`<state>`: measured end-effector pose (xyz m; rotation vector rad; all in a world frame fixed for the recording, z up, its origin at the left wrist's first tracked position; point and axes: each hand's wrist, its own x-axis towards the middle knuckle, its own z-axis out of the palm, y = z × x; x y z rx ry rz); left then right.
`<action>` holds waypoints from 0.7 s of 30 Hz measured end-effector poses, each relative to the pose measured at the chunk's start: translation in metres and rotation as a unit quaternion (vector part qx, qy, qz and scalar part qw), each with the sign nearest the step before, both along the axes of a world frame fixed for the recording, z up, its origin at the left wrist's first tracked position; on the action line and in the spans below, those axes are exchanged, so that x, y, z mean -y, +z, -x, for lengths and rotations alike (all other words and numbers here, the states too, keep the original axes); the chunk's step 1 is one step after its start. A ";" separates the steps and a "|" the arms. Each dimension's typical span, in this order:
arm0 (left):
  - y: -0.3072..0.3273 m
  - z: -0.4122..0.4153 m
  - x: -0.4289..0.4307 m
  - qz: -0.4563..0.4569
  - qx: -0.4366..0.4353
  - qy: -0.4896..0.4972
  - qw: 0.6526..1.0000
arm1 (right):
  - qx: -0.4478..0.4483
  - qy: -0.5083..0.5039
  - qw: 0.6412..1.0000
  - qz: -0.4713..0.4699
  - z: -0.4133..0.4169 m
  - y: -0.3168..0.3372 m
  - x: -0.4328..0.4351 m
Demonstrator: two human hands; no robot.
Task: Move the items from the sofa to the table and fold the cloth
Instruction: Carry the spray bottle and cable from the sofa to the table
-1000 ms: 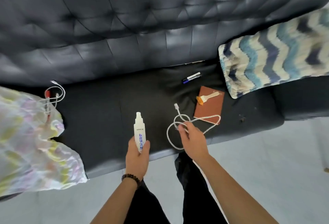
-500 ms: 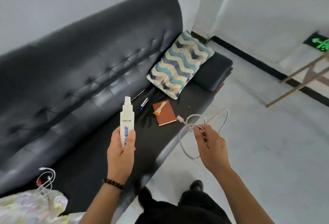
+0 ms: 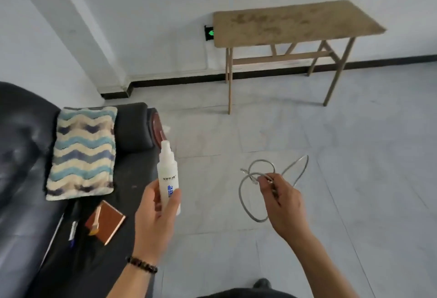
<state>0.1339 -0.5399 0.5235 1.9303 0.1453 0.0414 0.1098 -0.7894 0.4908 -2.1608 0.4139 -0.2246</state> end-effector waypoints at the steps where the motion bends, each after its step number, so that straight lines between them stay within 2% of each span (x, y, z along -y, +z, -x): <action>1: 0.000 -0.007 0.030 0.007 -0.006 -0.013 1.000 | 0.004 -0.021 1.000 -0.003 -0.002 0.000 0.027; 7: 0.003 -0.054 0.167 0.014 -0.016 -0.086 0.996 | 0.010 -0.086 0.996 -0.023 -0.026 0.011 0.154; 12: -0.027 -0.119 0.257 0.013 -0.030 -0.109 0.994 | -0.003 -0.108 0.994 -0.023 -0.081 -0.014 0.247; 16: -0.049 -0.193 0.343 0.023 -0.029 -0.130 0.991 | -0.018 -0.120 0.993 -0.003 -0.146 -0.024 0.333; 21: -0.034 -0.311 0.476 0.027 -0.012 -0.204 0.978 | -0.019 -0.154 0.987 0.038 -0.229 0.011 0.451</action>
